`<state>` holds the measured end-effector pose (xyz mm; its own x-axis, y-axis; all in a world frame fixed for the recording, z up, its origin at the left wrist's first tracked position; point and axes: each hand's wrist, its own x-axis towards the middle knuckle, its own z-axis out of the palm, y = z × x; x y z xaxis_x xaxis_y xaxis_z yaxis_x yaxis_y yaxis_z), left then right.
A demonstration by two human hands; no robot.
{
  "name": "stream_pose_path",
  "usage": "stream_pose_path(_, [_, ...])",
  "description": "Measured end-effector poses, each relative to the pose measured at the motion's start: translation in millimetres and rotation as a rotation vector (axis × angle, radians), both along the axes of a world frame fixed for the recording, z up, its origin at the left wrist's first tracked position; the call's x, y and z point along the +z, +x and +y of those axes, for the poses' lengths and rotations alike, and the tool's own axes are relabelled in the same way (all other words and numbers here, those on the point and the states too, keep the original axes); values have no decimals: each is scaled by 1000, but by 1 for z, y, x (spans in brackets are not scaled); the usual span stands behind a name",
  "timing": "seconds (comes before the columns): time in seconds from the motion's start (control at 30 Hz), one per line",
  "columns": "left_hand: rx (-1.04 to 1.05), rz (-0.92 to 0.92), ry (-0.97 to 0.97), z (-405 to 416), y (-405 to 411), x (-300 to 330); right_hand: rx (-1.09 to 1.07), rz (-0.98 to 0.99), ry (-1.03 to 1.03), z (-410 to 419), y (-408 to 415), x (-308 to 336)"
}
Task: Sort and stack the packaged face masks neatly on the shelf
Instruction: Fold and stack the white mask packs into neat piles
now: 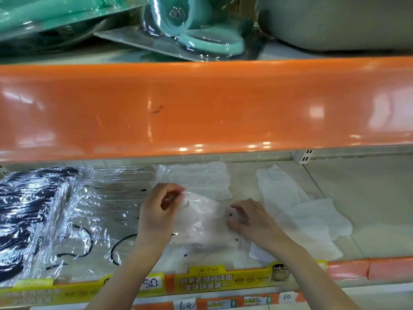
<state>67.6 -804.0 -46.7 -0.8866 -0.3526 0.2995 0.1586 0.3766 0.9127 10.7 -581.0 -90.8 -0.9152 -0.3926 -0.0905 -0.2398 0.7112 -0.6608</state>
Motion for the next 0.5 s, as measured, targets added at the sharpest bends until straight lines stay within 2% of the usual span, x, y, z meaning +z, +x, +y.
stream_pose_path(0.1, [5,156,-93,-5,3,8,23,-30,-4,-1,1,3])
stream_pose_path(0.27, [-72,265,-220,-6,5,14,-76,-180,-205,-9,-3,-1])
stream_pose_path(0.4, [-92,364,-323,-5,3,13,-237,-134,-477,-12,-11,-1])
stream_pose_path(0.5, [-113,398,-346,-7,3,11,-246,-73,-451,-12,-15,5])
